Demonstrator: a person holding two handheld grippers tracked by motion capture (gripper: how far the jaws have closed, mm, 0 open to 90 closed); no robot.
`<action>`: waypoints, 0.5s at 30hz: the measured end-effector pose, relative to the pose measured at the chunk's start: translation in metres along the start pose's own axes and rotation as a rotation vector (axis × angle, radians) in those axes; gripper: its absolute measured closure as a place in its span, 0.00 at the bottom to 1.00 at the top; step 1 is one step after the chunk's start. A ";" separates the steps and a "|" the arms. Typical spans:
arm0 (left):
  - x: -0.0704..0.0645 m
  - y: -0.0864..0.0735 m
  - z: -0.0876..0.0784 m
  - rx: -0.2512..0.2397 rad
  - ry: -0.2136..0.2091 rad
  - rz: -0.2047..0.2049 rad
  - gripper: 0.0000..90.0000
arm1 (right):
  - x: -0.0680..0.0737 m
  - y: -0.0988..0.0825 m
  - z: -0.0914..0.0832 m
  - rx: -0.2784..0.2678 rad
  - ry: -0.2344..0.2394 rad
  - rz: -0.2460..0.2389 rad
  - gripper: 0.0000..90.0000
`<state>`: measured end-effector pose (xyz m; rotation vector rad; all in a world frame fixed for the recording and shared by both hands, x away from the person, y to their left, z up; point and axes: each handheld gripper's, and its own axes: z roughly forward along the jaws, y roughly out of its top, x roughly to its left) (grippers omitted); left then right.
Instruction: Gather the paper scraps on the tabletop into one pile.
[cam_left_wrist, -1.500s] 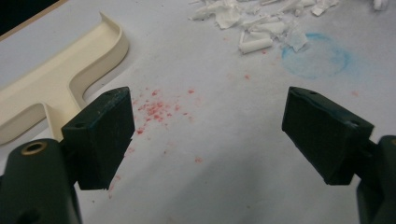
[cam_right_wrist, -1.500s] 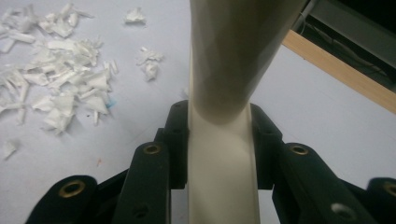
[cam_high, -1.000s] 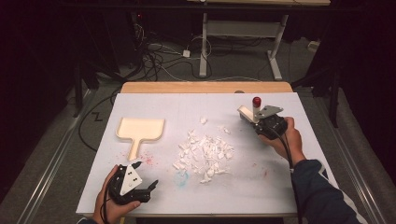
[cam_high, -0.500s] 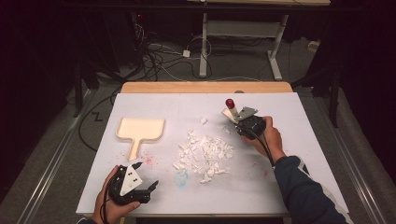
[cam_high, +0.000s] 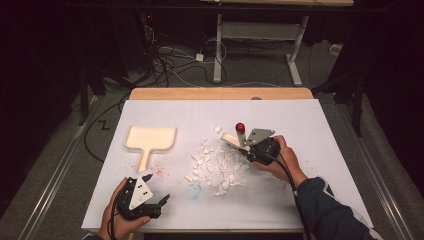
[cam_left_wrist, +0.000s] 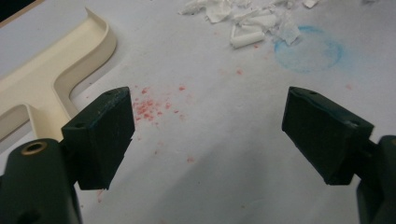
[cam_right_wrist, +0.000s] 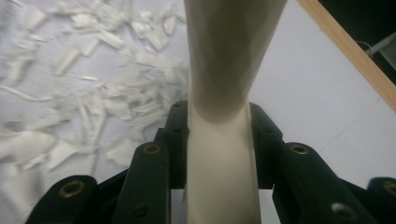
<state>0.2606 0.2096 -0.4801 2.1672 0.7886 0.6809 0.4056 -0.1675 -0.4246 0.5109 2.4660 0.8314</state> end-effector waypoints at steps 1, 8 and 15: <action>0.000 0.000 0.000 0.001 0.002 0.000 0.18 | 0.000 0.001 -0.005 -0.004 -0.002 -0.012 0.76; -0.001 0.001 0.000 0.003 0.002 0.007 0.18 | -0.017 0.016 -0.032 -0.065 -0.053 -0.031 0.76; -0.003 0.001 0.000 0.003 -0.006 0.000 0.18 | -0.044 0.028 -0.005 -0.037 -0.155 -0.011 0.76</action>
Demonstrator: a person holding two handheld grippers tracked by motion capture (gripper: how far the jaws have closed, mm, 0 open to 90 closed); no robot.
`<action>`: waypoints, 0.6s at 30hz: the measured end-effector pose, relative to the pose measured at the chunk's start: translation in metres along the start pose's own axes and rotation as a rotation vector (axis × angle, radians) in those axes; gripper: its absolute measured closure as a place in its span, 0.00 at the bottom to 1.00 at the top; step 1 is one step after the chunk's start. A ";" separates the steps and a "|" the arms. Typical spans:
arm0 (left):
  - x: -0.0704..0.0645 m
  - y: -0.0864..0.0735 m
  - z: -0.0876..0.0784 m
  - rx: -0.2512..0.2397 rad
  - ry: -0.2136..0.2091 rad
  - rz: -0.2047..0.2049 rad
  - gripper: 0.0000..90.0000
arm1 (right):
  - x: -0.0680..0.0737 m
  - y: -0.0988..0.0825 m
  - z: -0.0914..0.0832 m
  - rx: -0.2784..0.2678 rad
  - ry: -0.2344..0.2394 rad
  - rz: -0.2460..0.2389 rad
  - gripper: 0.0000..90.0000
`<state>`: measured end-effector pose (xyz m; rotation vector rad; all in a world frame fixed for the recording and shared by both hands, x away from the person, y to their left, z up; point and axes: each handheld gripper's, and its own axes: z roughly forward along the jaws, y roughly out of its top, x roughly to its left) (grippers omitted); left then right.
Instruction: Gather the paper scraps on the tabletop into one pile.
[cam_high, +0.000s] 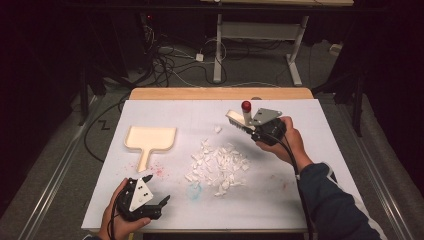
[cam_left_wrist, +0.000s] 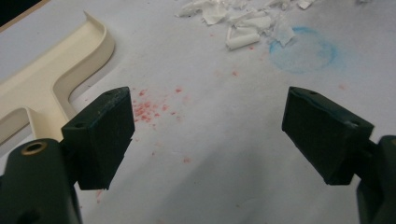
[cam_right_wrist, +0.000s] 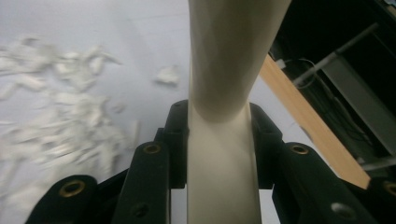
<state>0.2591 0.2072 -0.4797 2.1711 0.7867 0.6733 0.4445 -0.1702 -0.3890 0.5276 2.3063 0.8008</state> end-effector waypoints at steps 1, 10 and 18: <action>0.000 0.000 0.000 0.002 0.000 0.004 0.18 | -0.002 0.001 0.008 0.009 -0.005 -0.004 0.76; 0.003 -0.001 0.003 0.013 -0.013 0.001 0.18 | 0.012 0.012 0.077 0.040 -0.040 -0.035 0.76; 0.003 -0.002 0.001 0.004 -0.010 0.009 0.18 | 0.044 0.022 0.082 -0.033 0.107 -0.108 0.75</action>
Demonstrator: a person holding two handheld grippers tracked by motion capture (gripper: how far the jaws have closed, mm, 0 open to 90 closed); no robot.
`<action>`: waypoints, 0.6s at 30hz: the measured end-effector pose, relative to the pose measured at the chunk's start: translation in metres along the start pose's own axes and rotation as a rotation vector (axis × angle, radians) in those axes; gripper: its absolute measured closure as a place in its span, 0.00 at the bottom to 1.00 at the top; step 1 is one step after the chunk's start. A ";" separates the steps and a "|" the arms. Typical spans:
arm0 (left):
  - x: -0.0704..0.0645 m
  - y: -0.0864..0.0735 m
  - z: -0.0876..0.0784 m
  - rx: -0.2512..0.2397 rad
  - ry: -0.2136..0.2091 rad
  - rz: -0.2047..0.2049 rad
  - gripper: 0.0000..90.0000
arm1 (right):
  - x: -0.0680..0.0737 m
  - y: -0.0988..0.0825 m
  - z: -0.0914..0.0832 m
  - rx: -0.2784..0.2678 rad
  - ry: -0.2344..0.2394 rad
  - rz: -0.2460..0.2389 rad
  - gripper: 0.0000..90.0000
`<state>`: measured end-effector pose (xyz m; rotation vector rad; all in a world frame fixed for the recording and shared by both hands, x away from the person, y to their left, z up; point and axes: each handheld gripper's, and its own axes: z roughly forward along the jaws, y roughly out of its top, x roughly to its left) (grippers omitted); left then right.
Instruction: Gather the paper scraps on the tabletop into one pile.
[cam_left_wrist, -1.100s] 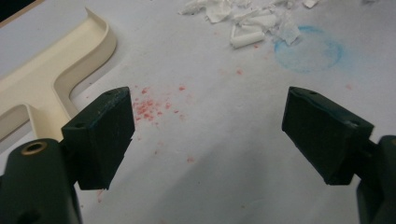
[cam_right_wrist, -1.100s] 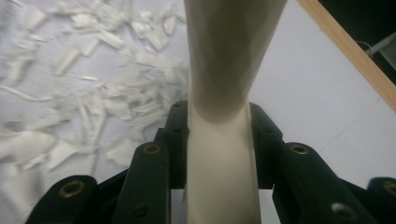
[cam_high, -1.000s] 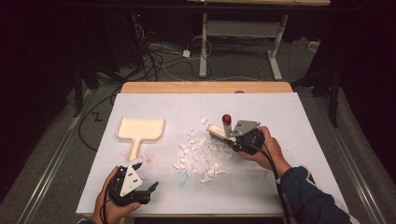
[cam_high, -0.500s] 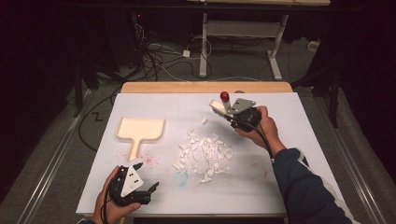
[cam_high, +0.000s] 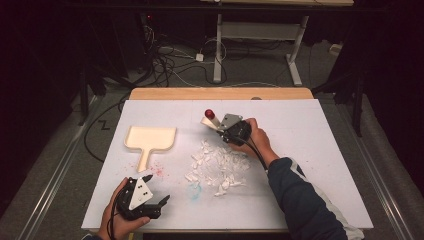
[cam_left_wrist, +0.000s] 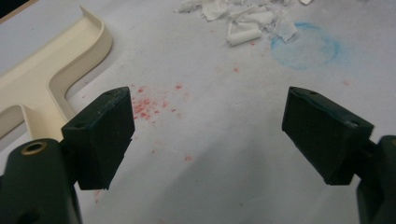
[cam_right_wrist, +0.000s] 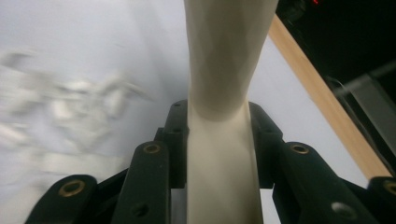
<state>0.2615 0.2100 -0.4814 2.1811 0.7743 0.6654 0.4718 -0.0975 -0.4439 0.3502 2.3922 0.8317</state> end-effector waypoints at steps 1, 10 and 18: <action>0.000 0.000 0.000 0.000 0.000 0.002 0.18 | 0.004 0.001 -0.001 -0.014 0.027 -0.002 0.75; -0.002 0.002 0.000 0.012 -0.013 0.008 0.18 | 0.036 -0.003 -0.030 -0.100 0.217 -0.116 0.75; -0.005 0.003 0.001 0.017 -0.023 0.018 0.18 | 0.051 -0.009 -0.062 -0.136 0.271 -0.161 0.75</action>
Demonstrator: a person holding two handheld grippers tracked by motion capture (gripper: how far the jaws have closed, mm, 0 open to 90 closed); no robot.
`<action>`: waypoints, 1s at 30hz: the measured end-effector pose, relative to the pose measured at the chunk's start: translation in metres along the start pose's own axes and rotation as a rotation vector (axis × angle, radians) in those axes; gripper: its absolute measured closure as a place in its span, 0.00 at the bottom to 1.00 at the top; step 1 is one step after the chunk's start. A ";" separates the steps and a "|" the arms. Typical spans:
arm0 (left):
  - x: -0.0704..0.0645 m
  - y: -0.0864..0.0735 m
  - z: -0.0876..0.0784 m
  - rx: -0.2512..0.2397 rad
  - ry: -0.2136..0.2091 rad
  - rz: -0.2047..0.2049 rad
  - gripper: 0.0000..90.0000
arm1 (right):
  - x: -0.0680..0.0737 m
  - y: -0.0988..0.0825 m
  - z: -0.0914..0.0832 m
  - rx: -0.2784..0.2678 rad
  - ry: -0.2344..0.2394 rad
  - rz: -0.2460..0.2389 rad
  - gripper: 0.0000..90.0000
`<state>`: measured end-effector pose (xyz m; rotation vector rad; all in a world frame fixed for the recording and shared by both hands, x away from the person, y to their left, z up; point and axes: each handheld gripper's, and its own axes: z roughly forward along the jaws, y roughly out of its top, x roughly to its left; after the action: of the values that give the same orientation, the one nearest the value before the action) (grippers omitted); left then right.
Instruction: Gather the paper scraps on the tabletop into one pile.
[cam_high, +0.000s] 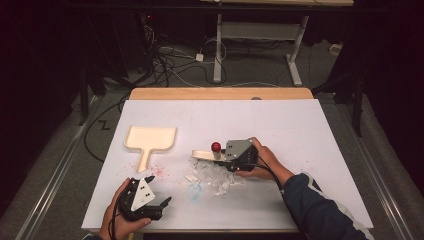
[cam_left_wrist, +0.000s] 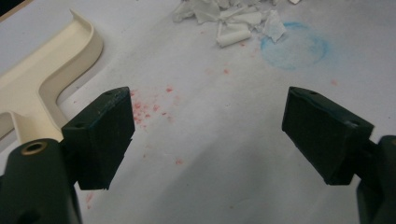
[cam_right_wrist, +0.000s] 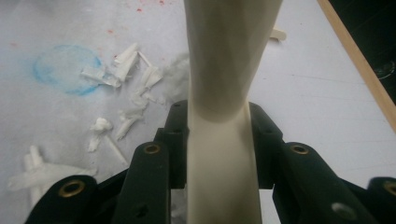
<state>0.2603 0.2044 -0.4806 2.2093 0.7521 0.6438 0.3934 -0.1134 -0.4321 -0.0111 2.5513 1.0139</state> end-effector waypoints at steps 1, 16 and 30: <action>0.000 0.000 0.000 0.000 0.001 0.001 0.18 | 0.000 0.001 -0.003 -0.006 -0.002 -0.001 0.75; -0.001 0.000 0.000 0.001 -0.006 0.002 0.18 | -0.016 0.000 -0.055 -0.006 -0.175 0.138 0.75; -0.002 0.001 0.002 0.019 -0.019 0.016 0.19 | -0.013 -0.053 -0.087 0.061 -0.314 0.442 0.75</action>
<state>0.2605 0.2011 -0.4816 2.2377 0.7340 0.6257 0.3820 -0.2121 -0.4051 0.7000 2.3355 0.9922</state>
